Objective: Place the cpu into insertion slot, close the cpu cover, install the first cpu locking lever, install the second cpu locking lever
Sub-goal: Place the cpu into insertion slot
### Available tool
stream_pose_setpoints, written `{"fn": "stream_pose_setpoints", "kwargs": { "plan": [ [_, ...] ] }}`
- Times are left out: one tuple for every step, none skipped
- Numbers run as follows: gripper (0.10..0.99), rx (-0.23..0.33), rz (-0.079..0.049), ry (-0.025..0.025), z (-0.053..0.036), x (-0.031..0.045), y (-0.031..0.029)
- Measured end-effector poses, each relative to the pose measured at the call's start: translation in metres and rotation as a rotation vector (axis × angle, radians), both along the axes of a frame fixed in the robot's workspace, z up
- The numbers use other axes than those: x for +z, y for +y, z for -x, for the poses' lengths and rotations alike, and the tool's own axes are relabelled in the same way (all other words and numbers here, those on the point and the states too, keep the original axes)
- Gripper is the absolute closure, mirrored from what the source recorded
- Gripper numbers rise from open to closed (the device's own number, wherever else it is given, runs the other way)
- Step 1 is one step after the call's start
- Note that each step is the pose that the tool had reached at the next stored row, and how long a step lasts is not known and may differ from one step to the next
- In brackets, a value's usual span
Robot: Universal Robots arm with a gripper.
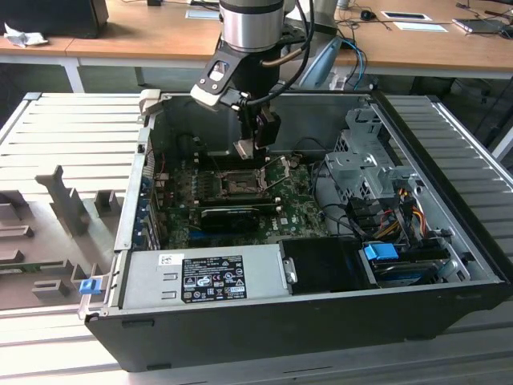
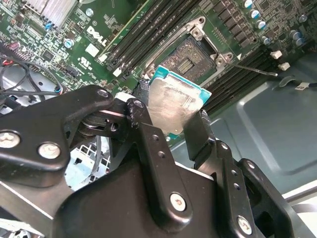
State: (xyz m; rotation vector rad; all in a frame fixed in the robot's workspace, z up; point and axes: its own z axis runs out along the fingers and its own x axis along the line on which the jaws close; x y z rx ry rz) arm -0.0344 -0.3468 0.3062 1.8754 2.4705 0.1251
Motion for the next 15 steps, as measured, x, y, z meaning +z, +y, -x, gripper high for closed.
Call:
{"fn": "stream_pose_setpoints", "kwargs": {
  "plan": [
    [0.561,-0.001,0.0,0.0001,0.0,-0.0004,0.0],
    [0.561,-0.004,0.0,0.0,0.0,-0.0006,0.0],
    [0.561,-0.007,0.0,0.0,0.0,-0.0006,0.0],
    [0.561,-0.013,0.0,0.0,0.0,-0.0008,0.0],
    [0.561,-0.021,0.0,-0.0001,0.0,-0.0009,0.0],
    [0.561,-0.028,0.0,0.0,0.0,-0.001,0.0],
    [0.561,-0.039,0.0,0.0,0.0,-0.0011,0.0],
    [0.561,-0.05,0.0,0.0,0.0,-0.0012,0.0],
    [0.561,-0.057,0.0,0.0,0.0,-0.0013,0.0],
    [0.561,-0.064,0.0,-0.0001,0.0,-0.0014,0.0],
    [0.561,-0.077,0.0,0.0,0.0,-0.0014,0.0],
    [0.561,-0.09,0.0,-0.0001,0.0,-0.0015,0.0],
    [0.561,-0.105,0.0,0.0,0.0,-0.0017,0.0],
    [0.561,-0.122,0.0,-0.0001,0.0,-0.0019,0.0],
    [0.561,-0.134,0.0,0.0,0.0,-0.0019,0.0]
  ]
}}
